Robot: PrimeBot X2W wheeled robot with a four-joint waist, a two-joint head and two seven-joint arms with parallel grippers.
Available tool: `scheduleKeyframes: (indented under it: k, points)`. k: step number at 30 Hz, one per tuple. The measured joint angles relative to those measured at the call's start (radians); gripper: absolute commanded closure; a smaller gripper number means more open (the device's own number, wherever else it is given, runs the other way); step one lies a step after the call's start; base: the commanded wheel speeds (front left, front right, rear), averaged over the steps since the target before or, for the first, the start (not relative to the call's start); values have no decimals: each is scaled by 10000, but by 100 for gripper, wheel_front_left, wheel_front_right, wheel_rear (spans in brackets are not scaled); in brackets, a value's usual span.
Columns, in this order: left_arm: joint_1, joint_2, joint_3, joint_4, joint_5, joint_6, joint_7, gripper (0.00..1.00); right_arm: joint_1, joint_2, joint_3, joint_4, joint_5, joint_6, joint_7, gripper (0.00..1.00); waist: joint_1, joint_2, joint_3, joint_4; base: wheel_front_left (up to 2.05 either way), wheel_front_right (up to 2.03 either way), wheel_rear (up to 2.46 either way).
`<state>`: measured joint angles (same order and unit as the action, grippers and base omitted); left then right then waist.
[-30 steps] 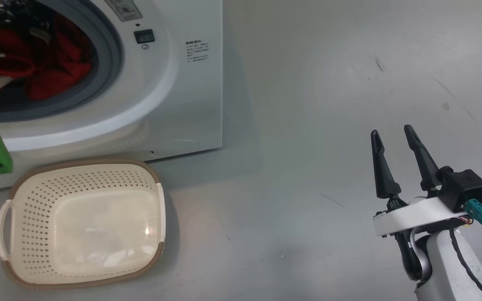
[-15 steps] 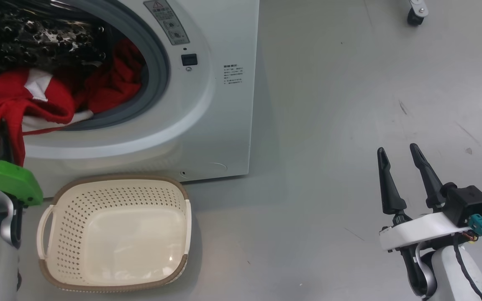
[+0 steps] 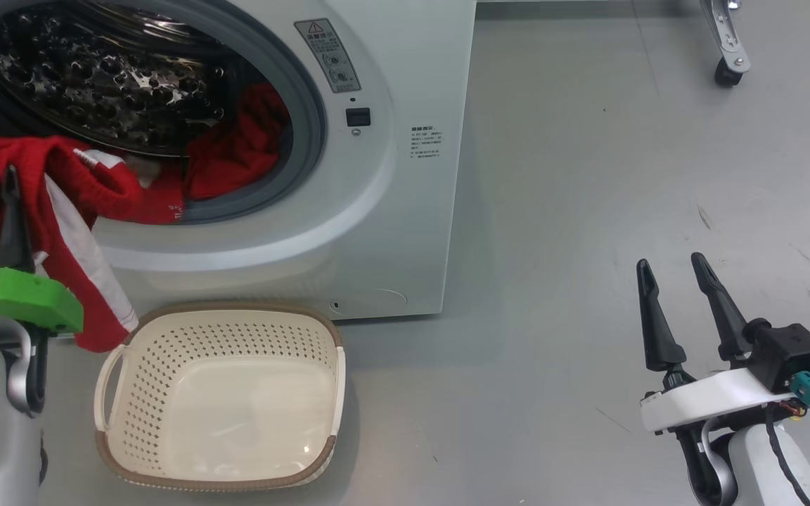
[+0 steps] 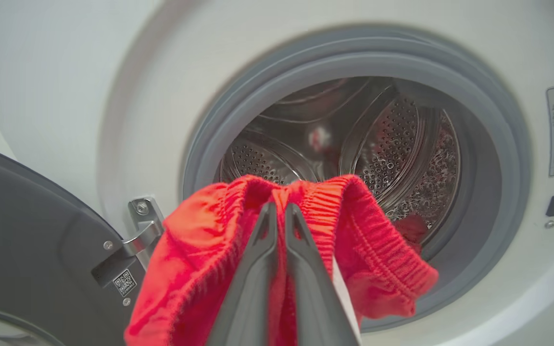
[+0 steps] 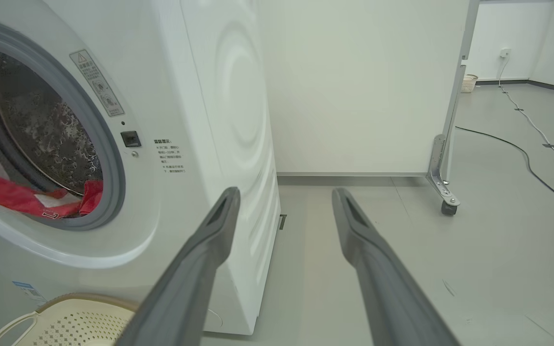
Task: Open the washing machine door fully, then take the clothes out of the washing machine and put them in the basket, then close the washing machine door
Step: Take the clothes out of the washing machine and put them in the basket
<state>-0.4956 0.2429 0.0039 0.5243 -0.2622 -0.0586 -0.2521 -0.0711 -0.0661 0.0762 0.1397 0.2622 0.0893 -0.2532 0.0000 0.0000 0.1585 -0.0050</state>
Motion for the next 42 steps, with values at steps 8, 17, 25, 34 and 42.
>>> scheduleKeyframes:
  k: [8, 17, 25, 34, 42]
  points:
    - [523, -163, 309, -1787, 75, 0, 0, 100, 47, 13, -4, -50, 8, 25, 0, 0, 0, 0, -25, 78, 0, 0, 0]
    - [1415, -282, 372, -2451, 130, -84, -2, 100, 183, 27, 15, -54, 8, 61, 0, 0, 0, 0, 42, 97, 0, 0, 0]
    - [2495, -311, -314, -2205, 648, -263, 0, 100, 182, 36, 125, -48, 8, 65, 0, 0, 0, 0, 189, 63, 0, 0, 0]
    - [2880, -360, -694, -1513, 681, -349, 0, 100, 160, 40, 316, -96, -6, 104, 0, 0, 0, 0, 629, -66, 0, 0, 0]
    - [2962, -353, -823, -614, 704, -391, 48, 100, -81, 42, 397, -234, -35, 140, 0, 0, 0, 0, 1278, -333, 0, 0, 0]
